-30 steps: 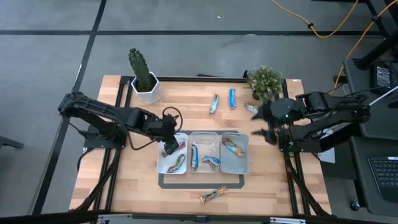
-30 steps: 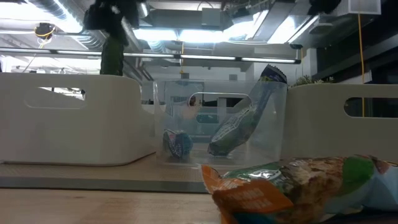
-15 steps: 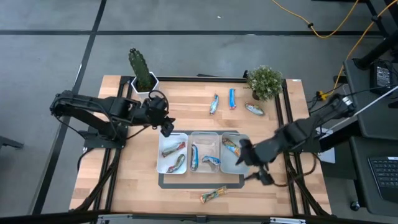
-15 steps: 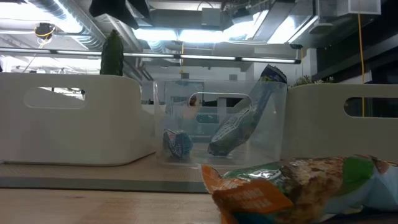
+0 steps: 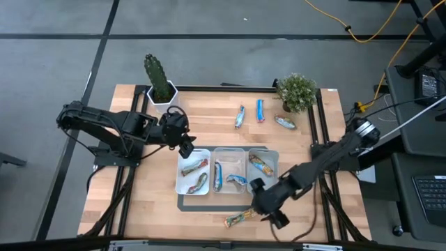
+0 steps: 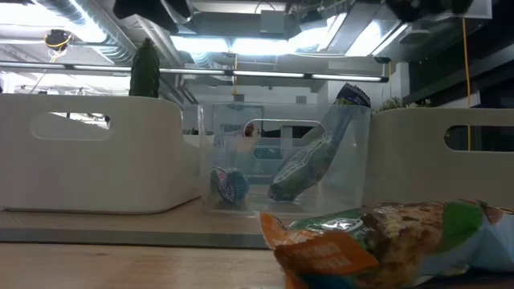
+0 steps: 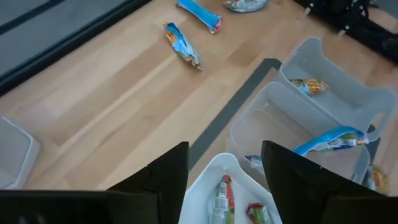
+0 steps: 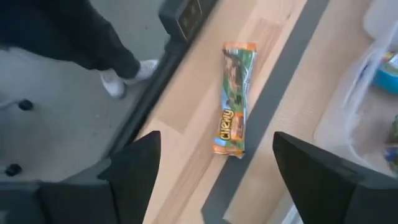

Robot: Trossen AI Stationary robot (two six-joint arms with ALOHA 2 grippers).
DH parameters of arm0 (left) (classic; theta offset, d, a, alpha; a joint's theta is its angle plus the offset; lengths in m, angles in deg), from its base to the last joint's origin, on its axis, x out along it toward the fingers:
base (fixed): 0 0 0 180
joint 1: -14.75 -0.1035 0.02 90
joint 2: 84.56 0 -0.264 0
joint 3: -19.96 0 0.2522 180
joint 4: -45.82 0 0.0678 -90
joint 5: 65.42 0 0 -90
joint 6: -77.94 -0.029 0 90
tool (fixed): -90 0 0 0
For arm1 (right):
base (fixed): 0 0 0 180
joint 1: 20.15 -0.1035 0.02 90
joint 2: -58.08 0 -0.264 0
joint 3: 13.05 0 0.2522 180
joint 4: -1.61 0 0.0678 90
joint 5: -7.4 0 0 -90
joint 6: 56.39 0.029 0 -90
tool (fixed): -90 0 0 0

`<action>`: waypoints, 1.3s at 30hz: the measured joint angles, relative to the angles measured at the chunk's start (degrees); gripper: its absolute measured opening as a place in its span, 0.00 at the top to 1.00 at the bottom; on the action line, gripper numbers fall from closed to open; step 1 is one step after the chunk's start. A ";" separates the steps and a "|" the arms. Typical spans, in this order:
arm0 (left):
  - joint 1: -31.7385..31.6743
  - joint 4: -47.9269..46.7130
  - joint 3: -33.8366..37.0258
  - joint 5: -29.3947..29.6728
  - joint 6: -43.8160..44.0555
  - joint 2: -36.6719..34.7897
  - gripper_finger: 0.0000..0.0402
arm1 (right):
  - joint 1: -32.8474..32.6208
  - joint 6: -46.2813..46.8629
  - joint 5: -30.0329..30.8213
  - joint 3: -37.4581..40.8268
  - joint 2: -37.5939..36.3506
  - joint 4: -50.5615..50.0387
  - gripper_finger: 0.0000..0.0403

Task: Pick and place Granola Bars by type
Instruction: Put the yellow granola bar into the gray bin

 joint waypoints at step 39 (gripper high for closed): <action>14.10 0.35 0.02 12.62 15.65 0.00 0.54 | 0.46 -4.63 7.87 -8.85 25.29 5.90 0.52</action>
